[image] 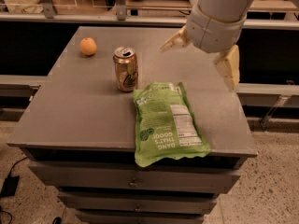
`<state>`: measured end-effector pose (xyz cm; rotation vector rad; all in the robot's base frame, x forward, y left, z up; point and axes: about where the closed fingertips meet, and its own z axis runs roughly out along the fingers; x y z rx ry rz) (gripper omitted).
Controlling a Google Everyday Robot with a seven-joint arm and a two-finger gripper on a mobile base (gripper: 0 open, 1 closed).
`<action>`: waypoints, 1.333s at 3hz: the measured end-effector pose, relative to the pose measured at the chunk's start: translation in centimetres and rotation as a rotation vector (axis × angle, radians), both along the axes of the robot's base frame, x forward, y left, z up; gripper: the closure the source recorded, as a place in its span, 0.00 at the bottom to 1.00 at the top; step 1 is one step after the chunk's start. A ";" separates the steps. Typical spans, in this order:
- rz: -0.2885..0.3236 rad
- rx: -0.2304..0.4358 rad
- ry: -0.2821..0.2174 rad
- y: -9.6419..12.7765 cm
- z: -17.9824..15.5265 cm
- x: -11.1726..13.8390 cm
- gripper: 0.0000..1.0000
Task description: Pick green rice chip bag
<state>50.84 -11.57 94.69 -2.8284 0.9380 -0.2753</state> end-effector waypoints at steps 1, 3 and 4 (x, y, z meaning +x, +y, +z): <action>0.216 -0.083 -0.042 -0.5 -0.9 1.1 0.00; 0.380 -0.122 -0.011 1.3 -3.3 -0.5 0.00; 0.487 -0.169 0.005 3.4 -5.0 -2.7 0.00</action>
Offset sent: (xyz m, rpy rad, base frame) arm 0.0093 -0.0048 -0.0087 -0.0637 -0.0305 0.1492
